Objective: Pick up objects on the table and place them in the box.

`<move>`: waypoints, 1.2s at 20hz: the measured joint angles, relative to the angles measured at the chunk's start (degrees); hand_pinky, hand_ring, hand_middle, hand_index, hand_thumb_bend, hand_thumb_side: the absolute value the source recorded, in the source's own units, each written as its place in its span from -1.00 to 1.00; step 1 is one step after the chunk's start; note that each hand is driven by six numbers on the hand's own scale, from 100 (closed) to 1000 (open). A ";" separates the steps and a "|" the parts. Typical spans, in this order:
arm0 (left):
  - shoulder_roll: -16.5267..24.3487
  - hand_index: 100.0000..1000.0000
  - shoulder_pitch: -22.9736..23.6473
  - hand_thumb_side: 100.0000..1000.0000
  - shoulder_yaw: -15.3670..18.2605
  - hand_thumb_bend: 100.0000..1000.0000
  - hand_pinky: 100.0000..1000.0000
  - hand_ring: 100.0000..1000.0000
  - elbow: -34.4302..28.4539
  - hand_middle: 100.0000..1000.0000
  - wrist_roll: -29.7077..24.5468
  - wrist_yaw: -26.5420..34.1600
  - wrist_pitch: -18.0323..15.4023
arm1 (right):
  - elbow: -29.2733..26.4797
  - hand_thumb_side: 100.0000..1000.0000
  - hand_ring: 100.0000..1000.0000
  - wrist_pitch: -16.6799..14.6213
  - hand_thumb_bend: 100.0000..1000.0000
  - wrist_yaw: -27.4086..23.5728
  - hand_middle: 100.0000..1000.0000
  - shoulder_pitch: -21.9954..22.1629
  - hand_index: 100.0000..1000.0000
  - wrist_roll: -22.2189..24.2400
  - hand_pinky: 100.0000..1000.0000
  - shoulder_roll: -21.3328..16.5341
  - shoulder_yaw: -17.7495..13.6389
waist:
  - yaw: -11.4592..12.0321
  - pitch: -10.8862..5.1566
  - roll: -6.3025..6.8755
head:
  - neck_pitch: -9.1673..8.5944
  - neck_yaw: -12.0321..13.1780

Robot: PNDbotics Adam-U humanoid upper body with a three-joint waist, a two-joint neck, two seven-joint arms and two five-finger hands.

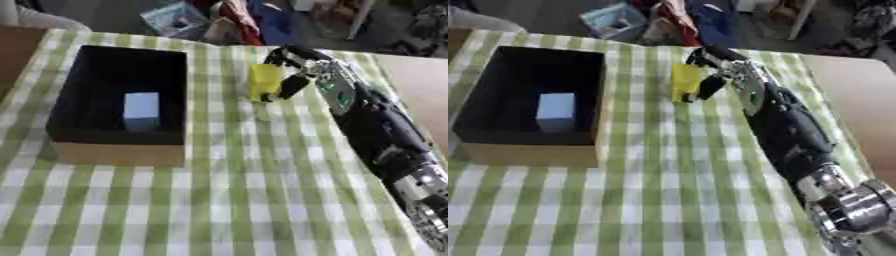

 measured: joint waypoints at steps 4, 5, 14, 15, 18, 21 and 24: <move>0.00 0.39 0.00 -1.00 0.01 -0.42 0.33 0.03 0.00 0.04 0.01 0.00 0.01 | -1.43 -0.67 0.42 -1.14 -0.13 -0.55 -0.14 0.01 0.24 -1.49 0.50 0.00 0.38 | -0.43 -0.08 0.00 | 0.02 0.00; 0.00 0.39 0.00 -1.00 0.01 -0.43 0.33 0.03 0.00 0.04 0.01 0.00 0.01 | -2.17 -0.67 0.41 -1.62 -0.14 -0.79 -0.14 -0.01 0.24 -1.69 0.49 0.00 0.64 | -0.49 -0.22 -0.01 | 0.05 0.00; 0.00 0.39 0.02 -1.00 0.00 -0.43 0.33 0.03 0.01 0.04 -0.06 0.09 0.06 | -12.18 -0.62 0.39 -5.30 -0.19 -5.81 -0.16 -2.90 0.22 -1.13 0.47 1.40 4.25 | -0.37 -2.12 -0.40 | 0.20 -0.35; 0.00 0.39 0.02 -1.00 -0.01 -0.43 0.33 0.03 0.01 0.04 -0.09 0.13 0.08 | -12.83 -0.63 0.39 -5.42 -0.19 -6.11 -0.16 -3.40 0.23 -0.98 0.48 2.05 4.60 | -0.21 -2.25 -0.40 | 0.31 -0.47; 0.00 0.39 0.02 -1.00 -0.04 -0.43 0.33 0.03 0.01 0.04 -0.23 0.31 0.10 | -13.60 -0.62 0.39 -5.69 -0.19 -6.14 -0.15 -4.64 0.23 -0.20 0.47 4.67 5.55 | 0.75 -2.67 -0.41 | 0.59 -0.84; 0.00 0.39 0.01 -1.00 -0.07 -0.43 0.33 0.03 0.01 0.04 -0.46 0.46 0.01 | -13.58 -0.63 0.39 -6.00 -0.18 -5.53 -0.15 -5.39 0.23 0.63 0.48 7.85 6.41 | 1.81 -2.84 -0.41 | 0.60 -1.23; -0.02 0.39 -0.08 -1.00 -0.10 -0.43 0.33 0.03 0.01 0.04 -0.51 0.53 -0.01 | -13.20 -0.63 0.39 -6.74 -0.17 -4.56 -0.14 -5.55 0.24 1.70 0.48 10.87 7.46 | 2.57 -2.84 -0.44 | 0.61 -1.52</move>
